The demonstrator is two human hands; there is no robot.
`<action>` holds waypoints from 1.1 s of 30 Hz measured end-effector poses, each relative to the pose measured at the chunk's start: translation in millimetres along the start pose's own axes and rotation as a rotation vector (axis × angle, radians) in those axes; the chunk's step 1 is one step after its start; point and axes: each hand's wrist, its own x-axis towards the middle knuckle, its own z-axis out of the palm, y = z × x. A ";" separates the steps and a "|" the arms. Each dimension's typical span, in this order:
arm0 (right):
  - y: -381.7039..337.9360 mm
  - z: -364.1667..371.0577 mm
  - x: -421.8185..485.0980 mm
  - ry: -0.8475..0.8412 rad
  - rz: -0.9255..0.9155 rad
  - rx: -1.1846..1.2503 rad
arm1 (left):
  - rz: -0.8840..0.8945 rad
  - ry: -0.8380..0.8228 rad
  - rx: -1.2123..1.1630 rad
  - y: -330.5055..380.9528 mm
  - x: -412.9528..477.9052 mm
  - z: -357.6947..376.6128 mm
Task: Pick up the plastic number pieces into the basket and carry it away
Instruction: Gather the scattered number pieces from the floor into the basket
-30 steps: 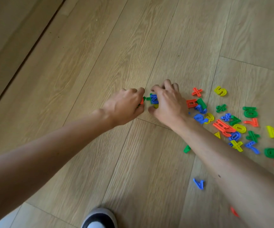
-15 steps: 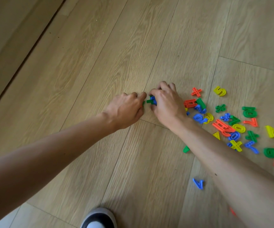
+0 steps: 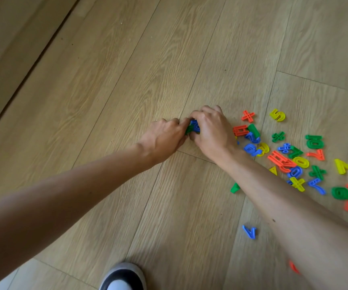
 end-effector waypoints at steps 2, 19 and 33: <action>2.2 0.3 -0.8 0.022 -0.005 0.020 | -0.003 0.014 -0.100 -2.9 -0.3 -1.3; 26.0 -36.8 2.8 0.058 0.014 0.155 | -0.220 0.123 -0.758 8.4 1.0 -30.0; 95.9 -212.0 -46.3 -0.050 0.114 0.110 | 0.021 0.114 -0.714 98.3 70.3 -134.8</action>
